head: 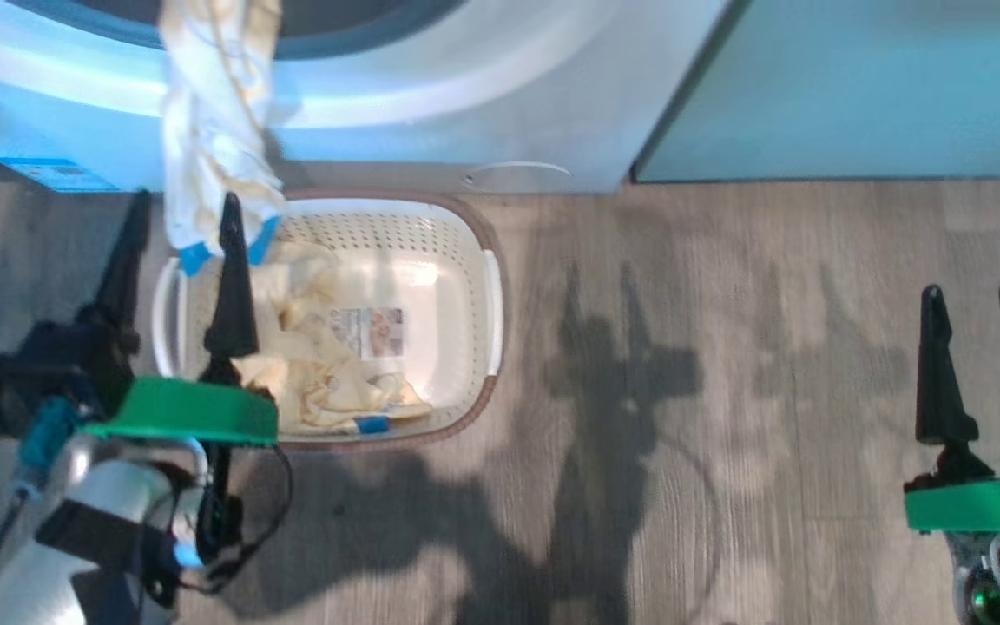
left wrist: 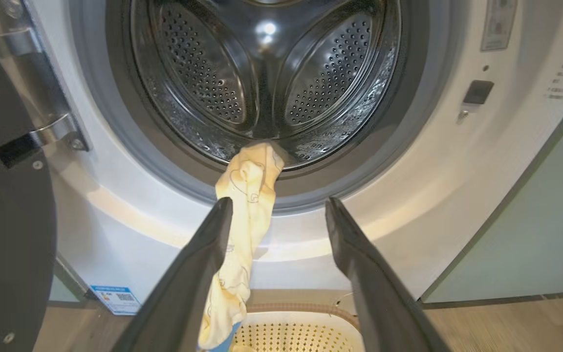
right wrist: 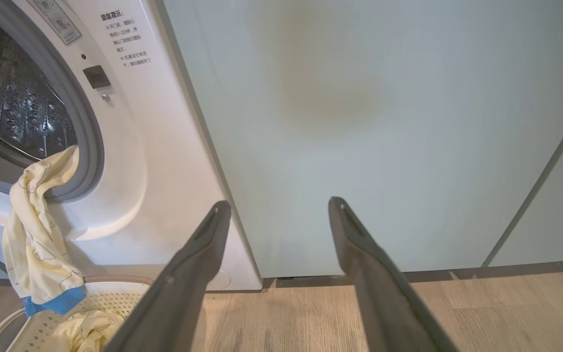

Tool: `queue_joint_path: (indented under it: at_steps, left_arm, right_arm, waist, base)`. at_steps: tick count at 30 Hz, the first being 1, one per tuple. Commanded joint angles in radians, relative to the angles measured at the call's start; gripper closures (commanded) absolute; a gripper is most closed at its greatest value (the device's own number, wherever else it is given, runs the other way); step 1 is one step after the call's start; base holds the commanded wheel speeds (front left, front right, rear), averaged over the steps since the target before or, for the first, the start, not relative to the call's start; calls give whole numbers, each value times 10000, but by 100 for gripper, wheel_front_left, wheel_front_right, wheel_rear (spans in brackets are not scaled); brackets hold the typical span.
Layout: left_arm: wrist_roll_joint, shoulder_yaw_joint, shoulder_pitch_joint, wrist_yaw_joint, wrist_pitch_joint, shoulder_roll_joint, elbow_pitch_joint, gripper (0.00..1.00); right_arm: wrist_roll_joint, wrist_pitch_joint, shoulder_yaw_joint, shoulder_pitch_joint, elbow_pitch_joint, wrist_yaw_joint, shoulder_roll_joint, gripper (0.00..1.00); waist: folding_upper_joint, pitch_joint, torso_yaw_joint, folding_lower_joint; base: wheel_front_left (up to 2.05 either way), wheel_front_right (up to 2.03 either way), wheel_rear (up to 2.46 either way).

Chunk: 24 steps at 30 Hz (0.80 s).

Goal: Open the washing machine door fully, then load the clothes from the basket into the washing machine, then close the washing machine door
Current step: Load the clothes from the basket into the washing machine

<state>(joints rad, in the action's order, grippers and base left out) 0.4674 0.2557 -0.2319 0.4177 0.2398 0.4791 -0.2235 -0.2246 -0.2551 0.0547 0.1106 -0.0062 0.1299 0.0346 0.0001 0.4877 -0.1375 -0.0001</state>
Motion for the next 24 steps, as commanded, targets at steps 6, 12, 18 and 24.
queue_joint_path:
  at_steps: [6, 12, 18, 24]
  left_arm:
    - [-63, -266, 412, 29, 186, -214, 120, 0]
    - [-51, -197, 751, -229, 210, -552, 610, 0]
    - [-9, -257, 791, -393, 216, -734, 887, 0]
    - [1, -287, 753, -542, 218, -821, 969, 0]
  right_arm:
    - [269, -67, -268, -335, -60, 8, 156, 0]
    - [309, -67, -395, -570, 135, 8, 156, 0]
    - [309, -67, -557, -617, 225, 8, 156, 0]
    - [308, -67, -634, -613, 262, 8, 156, 0]
  waist:
    - [-1, -787, 504, 1]
    - [-1, -1193, 594, 1]
    - [-1, -1324, 563, 1]
    - [-1, -1352, 531, 1]
  base:
    - [0, 0, 0]
    - [0, 0, 0]
    - [0, 0, 0]
    - [0, 0, 0]
